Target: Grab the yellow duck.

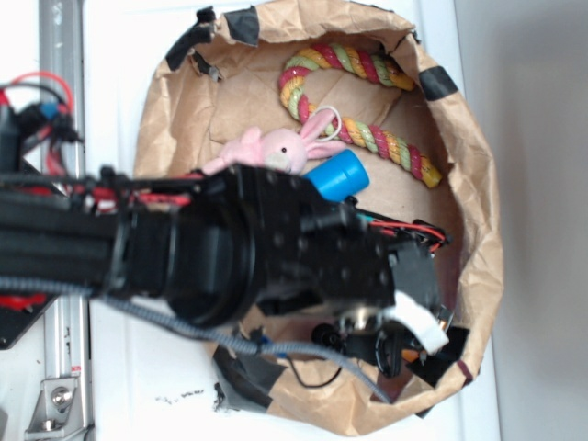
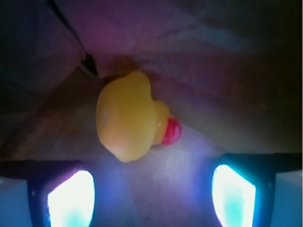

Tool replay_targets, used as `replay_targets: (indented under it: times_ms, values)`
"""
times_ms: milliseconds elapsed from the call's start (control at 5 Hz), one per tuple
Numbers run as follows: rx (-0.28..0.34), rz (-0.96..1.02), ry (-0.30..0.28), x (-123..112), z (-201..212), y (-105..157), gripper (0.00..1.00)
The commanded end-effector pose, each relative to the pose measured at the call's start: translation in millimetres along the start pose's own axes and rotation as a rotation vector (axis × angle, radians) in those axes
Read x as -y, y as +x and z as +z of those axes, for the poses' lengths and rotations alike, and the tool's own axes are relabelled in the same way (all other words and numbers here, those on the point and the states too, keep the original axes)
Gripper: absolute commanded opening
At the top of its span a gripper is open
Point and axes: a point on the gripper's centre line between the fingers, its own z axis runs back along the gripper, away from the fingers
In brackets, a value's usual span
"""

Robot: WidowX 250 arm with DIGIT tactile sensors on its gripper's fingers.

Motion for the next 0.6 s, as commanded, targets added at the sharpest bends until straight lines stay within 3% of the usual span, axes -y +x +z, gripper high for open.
replay_targets:
  times_ms: [0,400]
  values:
    - [0.146,-0.133,-0.069,-4.2,24.6,17.3,1.00]
    - [0.175,-0.158,-0.078,3.4,19.0,23.6,1.00]
